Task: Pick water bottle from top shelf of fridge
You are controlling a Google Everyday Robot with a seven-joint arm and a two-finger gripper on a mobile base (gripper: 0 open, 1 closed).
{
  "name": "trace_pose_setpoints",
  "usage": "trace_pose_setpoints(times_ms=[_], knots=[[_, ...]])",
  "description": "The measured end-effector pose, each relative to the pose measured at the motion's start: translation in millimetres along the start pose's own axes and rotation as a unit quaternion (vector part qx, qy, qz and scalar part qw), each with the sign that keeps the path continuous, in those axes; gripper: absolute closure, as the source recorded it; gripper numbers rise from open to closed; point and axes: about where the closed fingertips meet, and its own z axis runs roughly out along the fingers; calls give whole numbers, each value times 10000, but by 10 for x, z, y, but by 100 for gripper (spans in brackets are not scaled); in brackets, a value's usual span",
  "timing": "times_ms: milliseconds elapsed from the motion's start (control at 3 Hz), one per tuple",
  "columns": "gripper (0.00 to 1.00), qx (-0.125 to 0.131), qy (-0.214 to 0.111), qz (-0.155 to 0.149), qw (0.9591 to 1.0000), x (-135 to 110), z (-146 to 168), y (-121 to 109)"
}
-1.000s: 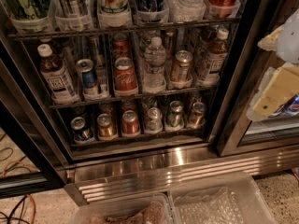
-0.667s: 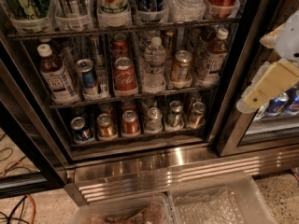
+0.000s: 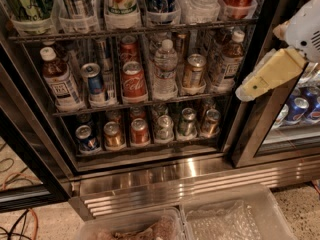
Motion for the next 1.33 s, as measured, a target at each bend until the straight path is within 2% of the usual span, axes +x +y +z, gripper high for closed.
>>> trace_pose_setpoints(times_ms=[333, 667, 1000, 1333], knots=[[0, 0, 0, 0, 10000, 0, 0, 0], [0, 145, -268, 202, 9993, -128, 78, -45], [0, 341, -897, 810, 9921, -364, 210, -153], [0, 705, -1406, 1349, 9783, -612, 246, -212]])
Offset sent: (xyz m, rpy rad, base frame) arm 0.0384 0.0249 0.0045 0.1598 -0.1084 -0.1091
